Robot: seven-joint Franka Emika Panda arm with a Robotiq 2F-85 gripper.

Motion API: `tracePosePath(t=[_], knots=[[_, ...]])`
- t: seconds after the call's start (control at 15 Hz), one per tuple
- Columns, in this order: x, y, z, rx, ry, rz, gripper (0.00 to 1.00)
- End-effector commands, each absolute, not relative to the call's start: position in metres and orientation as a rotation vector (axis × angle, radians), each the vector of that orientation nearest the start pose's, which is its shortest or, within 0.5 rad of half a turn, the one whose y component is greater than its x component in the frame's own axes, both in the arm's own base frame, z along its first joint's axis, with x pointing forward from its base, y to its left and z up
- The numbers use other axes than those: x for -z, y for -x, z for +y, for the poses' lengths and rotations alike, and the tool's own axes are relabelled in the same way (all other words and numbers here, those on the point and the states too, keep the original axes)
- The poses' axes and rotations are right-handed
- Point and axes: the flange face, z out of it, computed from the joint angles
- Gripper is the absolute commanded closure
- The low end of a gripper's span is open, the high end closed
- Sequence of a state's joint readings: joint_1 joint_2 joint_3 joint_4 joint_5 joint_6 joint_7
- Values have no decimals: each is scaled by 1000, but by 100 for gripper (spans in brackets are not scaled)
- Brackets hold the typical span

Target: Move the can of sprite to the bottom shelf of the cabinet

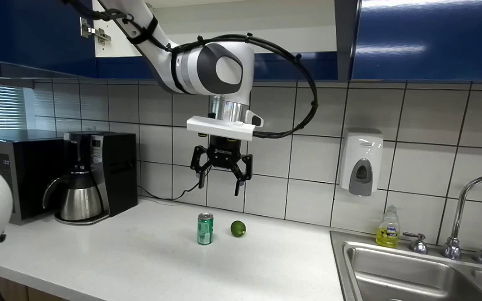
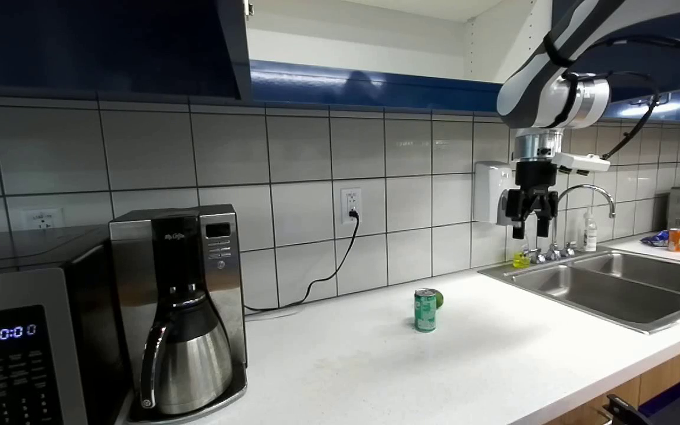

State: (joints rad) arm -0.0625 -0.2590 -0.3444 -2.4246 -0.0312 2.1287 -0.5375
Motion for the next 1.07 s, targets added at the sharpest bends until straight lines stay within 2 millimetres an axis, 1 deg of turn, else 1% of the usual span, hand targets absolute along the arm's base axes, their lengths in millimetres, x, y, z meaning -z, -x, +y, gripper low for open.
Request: tracePosePath(t=[0.0, 0.27, 0.4, 0.53, 0.73, 0.87, 1.0], knots=[[-396, -411, -179, -29, 3055, -246, 0], [-394, -413, -181, -30, 3055, -246, 0], [-384, -421, -184, -40, 3058, -248, 0], [-370, -431, -187, -47, 3066, -256, 0], [-343, -448, -187, -55, 3094, -277, 0], [-326, -459, -183, -66, 3106, -304, 0], [-309, -470, -174, -69, 3113, -340, 0]])
